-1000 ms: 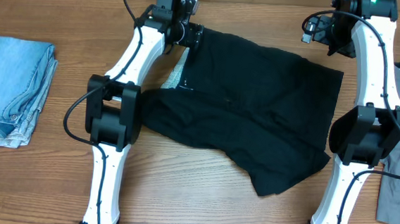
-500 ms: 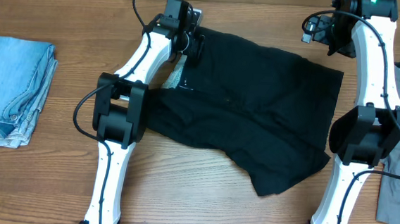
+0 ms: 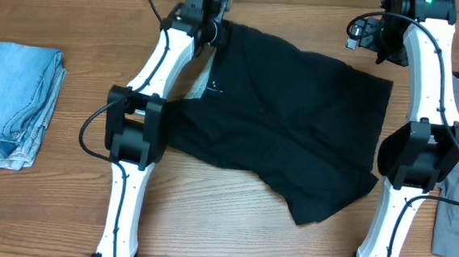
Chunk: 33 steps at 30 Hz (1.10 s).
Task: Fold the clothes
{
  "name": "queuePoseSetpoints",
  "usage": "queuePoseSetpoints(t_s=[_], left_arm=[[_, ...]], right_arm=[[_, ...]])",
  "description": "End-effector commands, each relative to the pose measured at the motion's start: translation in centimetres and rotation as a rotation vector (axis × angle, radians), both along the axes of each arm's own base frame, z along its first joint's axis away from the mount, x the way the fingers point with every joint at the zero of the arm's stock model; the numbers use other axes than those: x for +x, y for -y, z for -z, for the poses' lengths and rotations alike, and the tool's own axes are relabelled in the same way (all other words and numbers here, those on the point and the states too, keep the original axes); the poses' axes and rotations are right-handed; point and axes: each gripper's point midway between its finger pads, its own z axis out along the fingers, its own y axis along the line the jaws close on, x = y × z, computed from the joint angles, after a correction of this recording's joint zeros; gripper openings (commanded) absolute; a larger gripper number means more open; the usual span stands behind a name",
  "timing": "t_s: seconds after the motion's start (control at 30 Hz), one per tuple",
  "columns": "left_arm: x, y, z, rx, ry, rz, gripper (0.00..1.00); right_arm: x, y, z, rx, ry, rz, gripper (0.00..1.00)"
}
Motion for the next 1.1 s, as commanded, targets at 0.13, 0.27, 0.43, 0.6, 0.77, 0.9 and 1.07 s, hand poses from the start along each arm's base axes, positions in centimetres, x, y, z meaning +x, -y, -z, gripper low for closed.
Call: queuePoseSetpoints(t_s=[0.13, 0.27, 0.43, 0.6, 0.77, 0.9, 1.07], left_arm=[[3.7, -10.3, -2.0, 0.063, 0.073, -0.199, 0.04], [4.3, -15.5, -2.0, 0.068, 0.068, -0.337, 0.08], [3.9, -15.1, -6.8, -0.020, 0.097, -0.284, 1.00], [-4.1, -15.1, -17.1, -0.087, -0.029, -0.370, 1.00], [-11.1, -15.8, -22.2, -0.080, -0.107, -0.385, 1.00], [-15.6, -16.9, -20.6, -0.041, -0.280, -0.379, 1.00], [-18.8, -20.2, -19.0, 0.011, -0.411, -0.407, 1.00]], right_arm=[[0.4, 0.0, -0.9, -0.003, 0.029, -0.003, 1.00], [0.4, 0.0, -0.9, -0.003, 0.029, -0.003, 1.00], [0.4, 0.0, -0.9, -0.003, 0.029, -0.003, 1.00], [0.4, 0.0, -0.9, -0.003, 0.029, -0.003, 1.00], [0.6, 0.0, -1.0, -0.003, 0.036, -0.003, 1.00], [-0.9, -1.2, -0.6, 0.060, -0.022, -0.026, 1.00], [-5.9, -1.4, -2.3, 0.090, -0.183, 0.047, 0.56]])
